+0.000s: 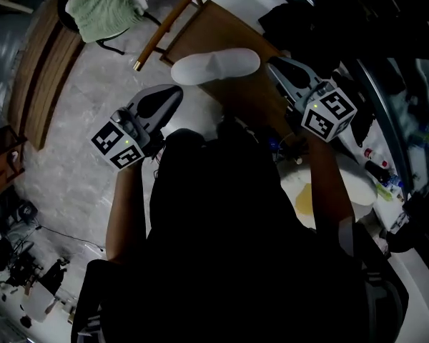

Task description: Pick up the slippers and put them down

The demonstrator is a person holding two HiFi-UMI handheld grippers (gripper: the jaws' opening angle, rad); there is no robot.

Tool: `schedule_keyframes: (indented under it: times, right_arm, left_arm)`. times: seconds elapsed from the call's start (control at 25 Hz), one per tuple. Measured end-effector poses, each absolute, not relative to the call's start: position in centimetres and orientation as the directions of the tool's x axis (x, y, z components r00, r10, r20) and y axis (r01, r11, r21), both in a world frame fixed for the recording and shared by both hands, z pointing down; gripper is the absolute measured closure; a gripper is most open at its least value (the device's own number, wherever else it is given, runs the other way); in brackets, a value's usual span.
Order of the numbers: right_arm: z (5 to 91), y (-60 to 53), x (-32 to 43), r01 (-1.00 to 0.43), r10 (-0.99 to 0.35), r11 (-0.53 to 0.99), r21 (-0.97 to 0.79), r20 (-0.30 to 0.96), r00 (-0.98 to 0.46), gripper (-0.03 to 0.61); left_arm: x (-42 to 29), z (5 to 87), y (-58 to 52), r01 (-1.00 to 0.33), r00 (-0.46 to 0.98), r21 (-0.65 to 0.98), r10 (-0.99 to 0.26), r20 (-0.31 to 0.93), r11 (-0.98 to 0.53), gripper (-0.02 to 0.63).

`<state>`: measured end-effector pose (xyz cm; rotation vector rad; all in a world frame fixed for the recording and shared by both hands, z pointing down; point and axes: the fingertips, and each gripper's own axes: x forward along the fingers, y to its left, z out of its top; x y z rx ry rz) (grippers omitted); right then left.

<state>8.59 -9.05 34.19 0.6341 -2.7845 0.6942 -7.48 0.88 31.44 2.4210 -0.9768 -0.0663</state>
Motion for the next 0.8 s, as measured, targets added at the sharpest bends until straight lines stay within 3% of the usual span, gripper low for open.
schedule_keyframes:
  times: [0.28,0.4,0.8]
  right_arm:
    - [39.9,-11.0,9.1,-0.515,-0.351,0.693,-0.505,0.388,-0.852,0.546]
    - [43.0,-11.1,9.2,-0.559,-0.36,0.622,-0.549,0.433,-0.826,0.449]
    - [54.8,-9.2,11.0,-0.623,-0.295,0.381,-0.683,0.549,-0.782,0.373]
  left_arm:
    - [-7.6,35.7,-2.1,-0.566,0.786,0.568,-0.599,0.152,-0.597,0.601]
    - [-8.4,38.6,-2.9,-0.549,0.79,0.611,-0.593,0.156,-0.57,0.601]
    - [-8.0,48.3,-4.0,-0.592,0.765,0.641,-0.591,0.256,-0.489,0.601]
